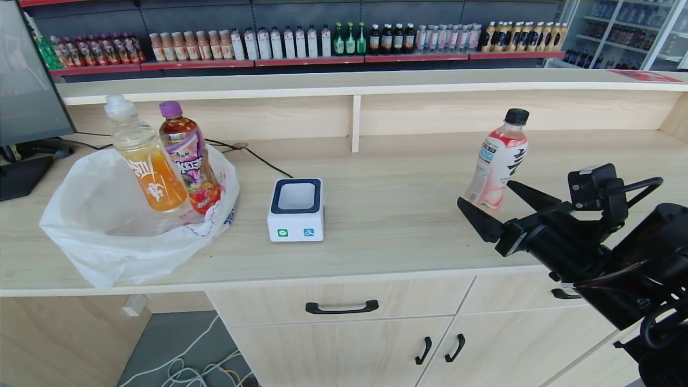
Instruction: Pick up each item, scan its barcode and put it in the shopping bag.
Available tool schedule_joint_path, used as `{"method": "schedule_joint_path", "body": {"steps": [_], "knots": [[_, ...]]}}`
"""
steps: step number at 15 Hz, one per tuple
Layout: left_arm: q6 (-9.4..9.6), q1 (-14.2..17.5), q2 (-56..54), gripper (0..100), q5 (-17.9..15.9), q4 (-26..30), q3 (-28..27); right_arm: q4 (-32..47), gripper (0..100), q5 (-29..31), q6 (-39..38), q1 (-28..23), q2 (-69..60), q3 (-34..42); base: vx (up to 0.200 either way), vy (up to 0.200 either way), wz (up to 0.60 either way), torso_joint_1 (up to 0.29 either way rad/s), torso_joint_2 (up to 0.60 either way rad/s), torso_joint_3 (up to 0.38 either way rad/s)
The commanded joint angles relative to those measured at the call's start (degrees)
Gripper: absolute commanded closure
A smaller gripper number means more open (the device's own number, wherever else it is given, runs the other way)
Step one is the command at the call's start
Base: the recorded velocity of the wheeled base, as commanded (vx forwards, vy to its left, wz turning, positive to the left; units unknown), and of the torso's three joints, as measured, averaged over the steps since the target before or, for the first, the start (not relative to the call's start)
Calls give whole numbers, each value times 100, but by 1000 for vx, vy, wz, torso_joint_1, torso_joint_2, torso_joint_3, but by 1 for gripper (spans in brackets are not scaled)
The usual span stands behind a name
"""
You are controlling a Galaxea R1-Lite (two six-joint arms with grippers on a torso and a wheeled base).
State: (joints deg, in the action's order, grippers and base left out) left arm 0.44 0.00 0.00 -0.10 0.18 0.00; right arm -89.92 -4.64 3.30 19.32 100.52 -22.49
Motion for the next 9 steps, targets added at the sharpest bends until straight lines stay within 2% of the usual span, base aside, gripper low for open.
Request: {"method": "schedule_joint_path", "body": {"steps": [1,2,9], "knots": [[0,0,0,0,1,-1,0,-8,0,-1,4,1,-42,26,0,-200,0,-2,2,2],[0,0,0,0,1,-1,0,-8,0,-1,4,1,-6,17,0,-200,0,7,2,-2],[0,0,0,0,1,-1,0,-8,0,7,4,1,354,-352,0,0,0,0,0,0]]}}
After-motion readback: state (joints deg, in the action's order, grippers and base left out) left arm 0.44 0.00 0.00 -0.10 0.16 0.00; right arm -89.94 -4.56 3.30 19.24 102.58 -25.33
